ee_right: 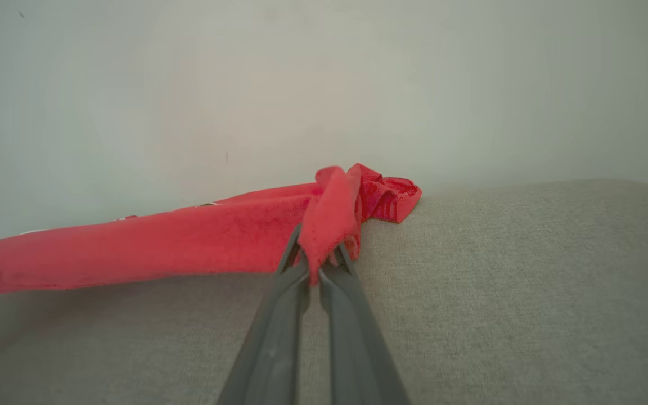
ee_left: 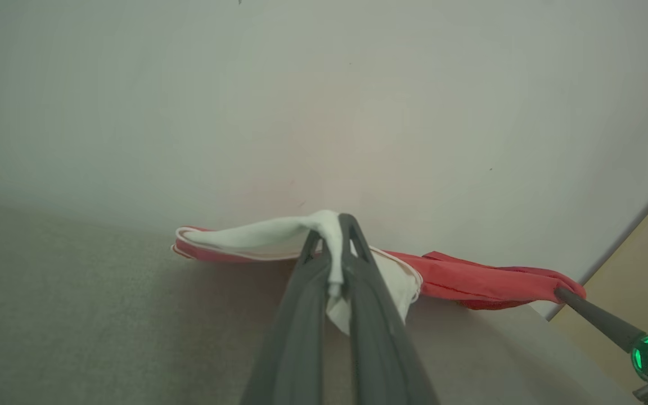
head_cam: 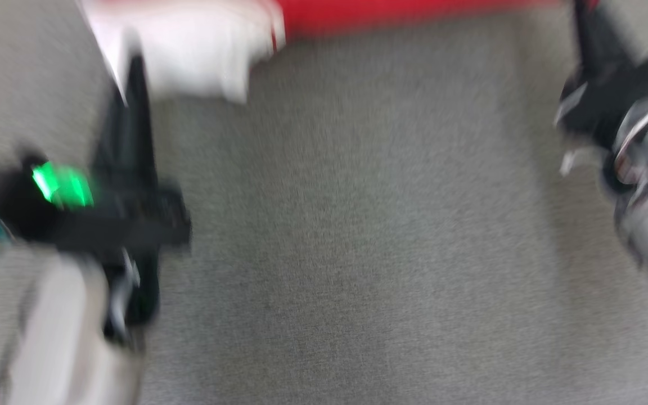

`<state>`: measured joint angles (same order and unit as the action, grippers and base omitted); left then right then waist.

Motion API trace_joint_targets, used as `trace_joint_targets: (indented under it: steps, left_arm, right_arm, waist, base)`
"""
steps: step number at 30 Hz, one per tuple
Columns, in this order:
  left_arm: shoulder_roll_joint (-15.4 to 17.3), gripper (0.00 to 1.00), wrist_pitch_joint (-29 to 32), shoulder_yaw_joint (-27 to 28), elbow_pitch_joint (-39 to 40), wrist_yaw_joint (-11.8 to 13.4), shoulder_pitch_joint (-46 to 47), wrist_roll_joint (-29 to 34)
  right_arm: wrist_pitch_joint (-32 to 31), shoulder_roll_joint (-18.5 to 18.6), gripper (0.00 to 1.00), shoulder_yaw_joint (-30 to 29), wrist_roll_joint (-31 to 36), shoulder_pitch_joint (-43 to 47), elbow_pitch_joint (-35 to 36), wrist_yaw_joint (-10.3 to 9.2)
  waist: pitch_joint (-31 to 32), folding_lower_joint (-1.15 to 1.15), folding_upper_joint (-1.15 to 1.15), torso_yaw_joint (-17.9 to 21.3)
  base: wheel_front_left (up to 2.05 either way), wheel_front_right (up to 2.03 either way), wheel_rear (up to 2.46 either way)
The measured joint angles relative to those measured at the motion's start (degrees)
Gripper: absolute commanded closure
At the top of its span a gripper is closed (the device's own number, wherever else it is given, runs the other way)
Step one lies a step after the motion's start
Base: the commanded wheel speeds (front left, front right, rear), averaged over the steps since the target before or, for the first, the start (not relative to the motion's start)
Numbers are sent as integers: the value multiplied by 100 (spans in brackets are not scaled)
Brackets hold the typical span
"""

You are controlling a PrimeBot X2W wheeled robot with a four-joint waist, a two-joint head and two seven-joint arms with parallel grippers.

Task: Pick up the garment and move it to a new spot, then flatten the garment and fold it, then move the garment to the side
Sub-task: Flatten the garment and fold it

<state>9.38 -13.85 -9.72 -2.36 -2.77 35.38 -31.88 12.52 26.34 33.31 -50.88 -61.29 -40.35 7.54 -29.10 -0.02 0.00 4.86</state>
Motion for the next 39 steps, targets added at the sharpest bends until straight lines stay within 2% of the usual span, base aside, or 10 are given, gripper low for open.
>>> trace_joint_targets:
  steps: [6, 13, 20, 26, 32, 39]
  left_arm:
    - [-98, 100, -12, -20, 4, 330, -1921, -60]
    - [-328, 100, -57, -231, -253, 478, -3641, -151]
    - [-412, 100, -88, -325, -491, 494, -4055, 0]
    - [-421, 100, -102, -253, -493, 469, -4205, 25]
    - [-279, 100, -71, -375, -579, 424, -4277, 198]
    - [-185, 100, 182, -517, -922, 460, -4598, 269]
  right_arm:
    - [-144, -143, 100, 119, 196, 1299, -609, 1]
    - [-11, -513, 100, -98, 419, 2463, -1463, 2]
    - [176, -625, 100, -389, 958, 2689, -1957, 3]
    - [235, -549, 100, -554, 1863, 2653, -2120, 8]
    - [261, -510, 100, -967, 2410, 2854, -2305, 10]
    - [-60, -788, 100, -1301, 2566, 3605, -2822, 10]
  waist:
    - [939, -1, -1, -34]
    - [2116, -1, -1, -54]
    - [2920, 0, -2, -113]
    - [3358, 0, -1, -166]
    - [3512, 1, -1, -288]
    - [3534, 2, 0, -412]
  base:
    - [0, 0, 0]
    - [0, 0, 0]
    - [0, 0, 0]
    - [0, 0, 0]
    - [0, 0, 0]
    - [0, 0, 0]
